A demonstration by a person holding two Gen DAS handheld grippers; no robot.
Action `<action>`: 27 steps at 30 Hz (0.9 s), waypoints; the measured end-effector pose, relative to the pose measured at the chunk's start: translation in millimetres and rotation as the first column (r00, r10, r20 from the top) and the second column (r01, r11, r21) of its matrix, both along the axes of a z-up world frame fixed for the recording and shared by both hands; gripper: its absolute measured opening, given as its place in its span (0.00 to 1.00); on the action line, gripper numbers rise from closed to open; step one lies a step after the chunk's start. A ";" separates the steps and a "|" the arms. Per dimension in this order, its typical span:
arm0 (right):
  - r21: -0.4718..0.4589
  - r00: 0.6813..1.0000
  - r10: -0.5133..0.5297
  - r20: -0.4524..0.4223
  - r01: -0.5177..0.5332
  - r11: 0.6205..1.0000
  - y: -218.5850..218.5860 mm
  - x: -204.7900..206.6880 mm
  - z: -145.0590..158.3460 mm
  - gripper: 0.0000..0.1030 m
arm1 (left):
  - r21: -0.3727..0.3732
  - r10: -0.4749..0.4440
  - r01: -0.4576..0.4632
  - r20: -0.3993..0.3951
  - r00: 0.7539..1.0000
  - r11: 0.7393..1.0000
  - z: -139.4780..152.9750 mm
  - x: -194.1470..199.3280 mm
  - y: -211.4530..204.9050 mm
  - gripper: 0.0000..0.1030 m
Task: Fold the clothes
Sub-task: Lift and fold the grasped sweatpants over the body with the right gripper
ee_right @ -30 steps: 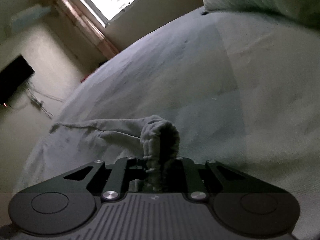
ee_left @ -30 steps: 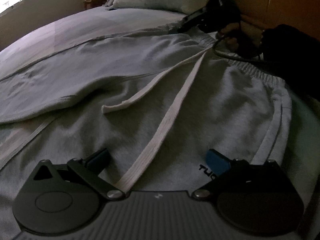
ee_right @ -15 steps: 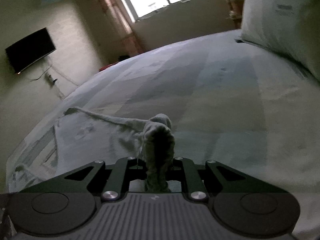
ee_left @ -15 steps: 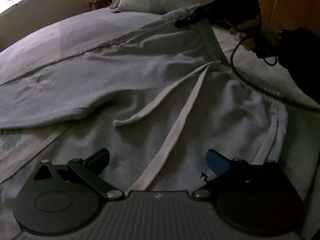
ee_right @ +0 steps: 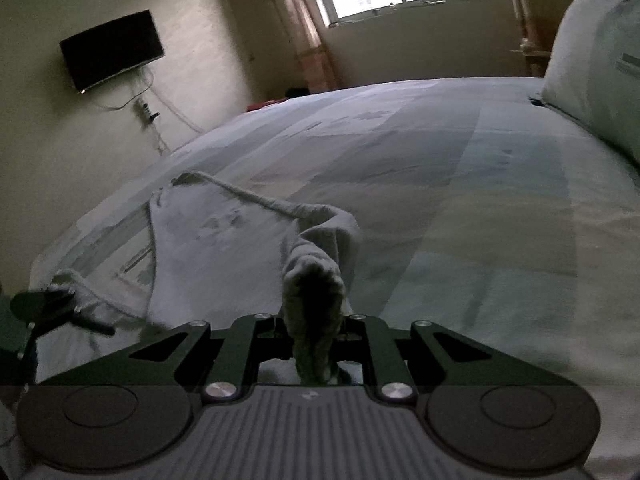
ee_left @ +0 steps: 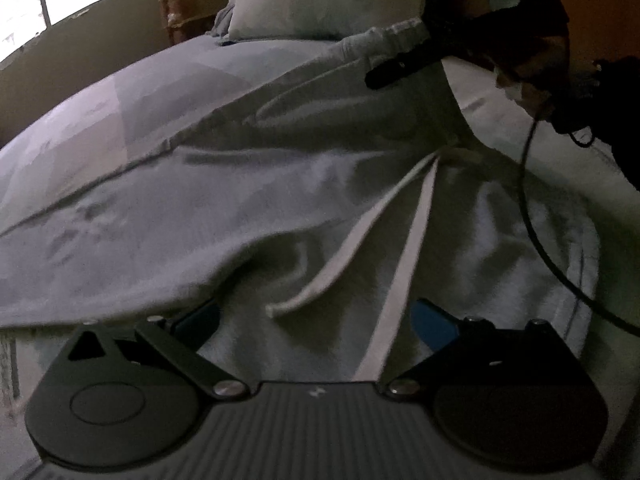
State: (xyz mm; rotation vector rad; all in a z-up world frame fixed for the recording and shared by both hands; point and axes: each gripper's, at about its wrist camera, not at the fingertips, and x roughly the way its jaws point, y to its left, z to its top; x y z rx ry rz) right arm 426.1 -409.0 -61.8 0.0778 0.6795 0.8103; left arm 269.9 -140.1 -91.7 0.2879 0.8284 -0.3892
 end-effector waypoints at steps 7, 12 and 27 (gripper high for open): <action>-0.031 0.998 0.057 0.017 -0.056 0.998 6.5 -19.0 5.0 0.17 | 0.050 -0.022 0.020 0.045 0.999 0.999 6.8 31.5 -3.3 0.97; -0.055 0.993 0.112 0.029 -0.110 0.992 13.1 -34.7 9.6 0.17 | 0.042 -0.024 0.021 0.061 0.998 0.999 5.0 55.4 -6.1 0.97; -0.088 0.976 0.211 0.055 -0.206 0.975 17.5 -70.3 17.0 0.17 | 0.199 -0.070 0.051 0.093 0.993 0.979 -11.9 106.9 -15.4 0.91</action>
